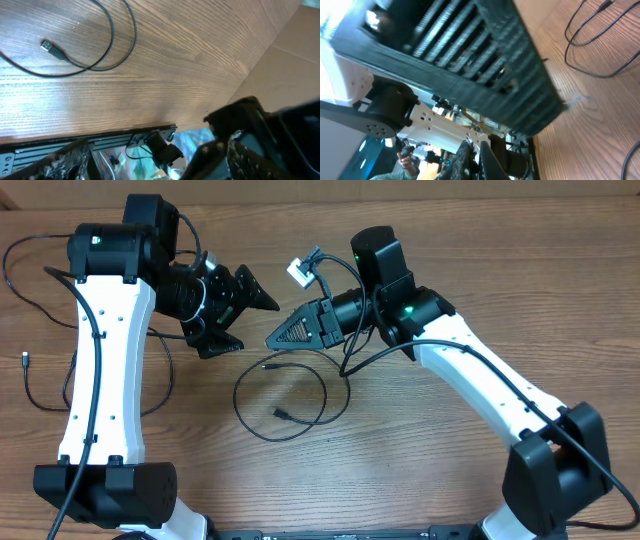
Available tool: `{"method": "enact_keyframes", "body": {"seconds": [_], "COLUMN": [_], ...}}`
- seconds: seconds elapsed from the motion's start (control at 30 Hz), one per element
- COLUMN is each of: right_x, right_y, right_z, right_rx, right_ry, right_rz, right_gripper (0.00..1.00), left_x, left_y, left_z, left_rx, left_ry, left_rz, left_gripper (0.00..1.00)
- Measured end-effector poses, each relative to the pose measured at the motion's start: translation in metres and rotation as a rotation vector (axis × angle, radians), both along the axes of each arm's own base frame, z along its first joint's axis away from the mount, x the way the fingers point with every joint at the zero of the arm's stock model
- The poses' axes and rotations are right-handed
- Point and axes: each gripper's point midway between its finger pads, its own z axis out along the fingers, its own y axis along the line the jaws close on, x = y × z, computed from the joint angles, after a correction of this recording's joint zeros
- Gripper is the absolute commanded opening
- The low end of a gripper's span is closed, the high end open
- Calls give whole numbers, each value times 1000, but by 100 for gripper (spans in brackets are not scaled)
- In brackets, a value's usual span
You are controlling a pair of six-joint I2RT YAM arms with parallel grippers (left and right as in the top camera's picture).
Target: Untangle cables
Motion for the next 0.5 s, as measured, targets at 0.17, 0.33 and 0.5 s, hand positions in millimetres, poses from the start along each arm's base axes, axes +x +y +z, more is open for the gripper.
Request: {"method": "enact_keyframes", "body": {"seconds": [0.17,0.33,0.5], "right_x": [9,33,56], "right_y": [-3,-29,-78], "right_z": [-22,-79,-119], "right_rx": [-128,-425,-646], "right_ry": [98,221,287], "right_rz": [-105,-345,-548], "right_gripper": [5,43,100], "left_x": [2,3,-1], "left_y": [13,46,81], "left_z": [-10,-26,-37], "left_rx": [96,307,511], "left_ry": [-3,10,44], "left_rz": [12,61,117], "left_gripper": [88,88,100]}}
